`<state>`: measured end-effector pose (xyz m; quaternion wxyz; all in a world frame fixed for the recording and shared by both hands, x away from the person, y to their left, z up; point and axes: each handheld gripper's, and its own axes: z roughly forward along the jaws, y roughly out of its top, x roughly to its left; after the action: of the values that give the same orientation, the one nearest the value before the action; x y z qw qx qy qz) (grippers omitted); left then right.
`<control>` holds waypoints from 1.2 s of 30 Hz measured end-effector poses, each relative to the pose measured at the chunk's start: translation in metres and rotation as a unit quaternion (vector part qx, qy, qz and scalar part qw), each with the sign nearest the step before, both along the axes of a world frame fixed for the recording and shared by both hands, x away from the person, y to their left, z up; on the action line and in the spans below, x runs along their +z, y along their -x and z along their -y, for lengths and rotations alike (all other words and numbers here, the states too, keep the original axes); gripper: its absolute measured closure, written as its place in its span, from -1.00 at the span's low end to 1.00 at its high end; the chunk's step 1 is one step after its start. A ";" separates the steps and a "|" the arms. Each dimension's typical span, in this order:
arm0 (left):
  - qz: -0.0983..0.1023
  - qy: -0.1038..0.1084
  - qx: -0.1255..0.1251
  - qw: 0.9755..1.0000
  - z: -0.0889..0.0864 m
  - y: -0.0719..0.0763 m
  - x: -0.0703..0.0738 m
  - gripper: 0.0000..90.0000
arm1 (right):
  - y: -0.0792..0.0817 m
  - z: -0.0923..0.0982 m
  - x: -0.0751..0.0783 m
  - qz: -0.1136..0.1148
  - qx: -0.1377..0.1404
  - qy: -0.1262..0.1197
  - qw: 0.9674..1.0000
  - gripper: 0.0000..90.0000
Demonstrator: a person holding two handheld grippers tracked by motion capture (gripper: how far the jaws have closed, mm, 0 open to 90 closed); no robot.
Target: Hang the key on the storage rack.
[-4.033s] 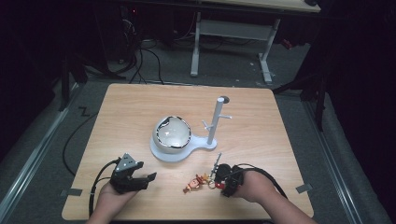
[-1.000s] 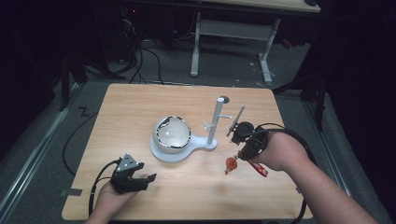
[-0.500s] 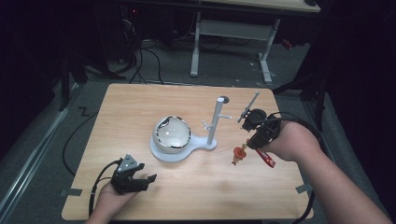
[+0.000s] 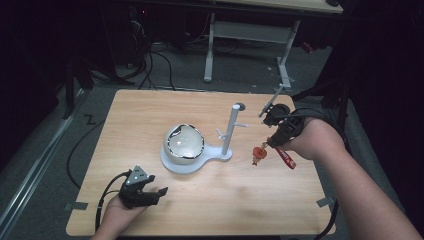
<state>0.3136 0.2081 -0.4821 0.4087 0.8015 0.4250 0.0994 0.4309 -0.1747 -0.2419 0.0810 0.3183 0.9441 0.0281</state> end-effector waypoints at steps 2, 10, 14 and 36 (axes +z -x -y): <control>0.000 0.000 -0.001 1.000 0.000 0.001 0.000 -0.29 | -0.003 -0.001 0.002 0.002 -0.005 -0.002 1.000 0.66; -0.002 0.001 0.001 1.000 -0.001 0.000 0.000 -0.29 | -0.015 -0.007 0.011 0.014 -0.010 -0.007 1.000 0.66; -0.002 0.001 0.000 1.000 -0.002 0.000 0.000 -0.29 | -0.020 -0.012 0.011 0.016 -0.012 -0.009 1.000 0.66; -0.006 0.004 -0.010 1.000 0.002 0.000 -0.002 -0.29 | -0.034 -0.040 0.008 0.006 -0.002 0.004 1.000 0.66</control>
<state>0.3138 0.2064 -0.4840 0.4100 0.8046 0.4203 0.0886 0.4648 -0.1343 -0.2339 0.0877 0.3200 0.9430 0.0264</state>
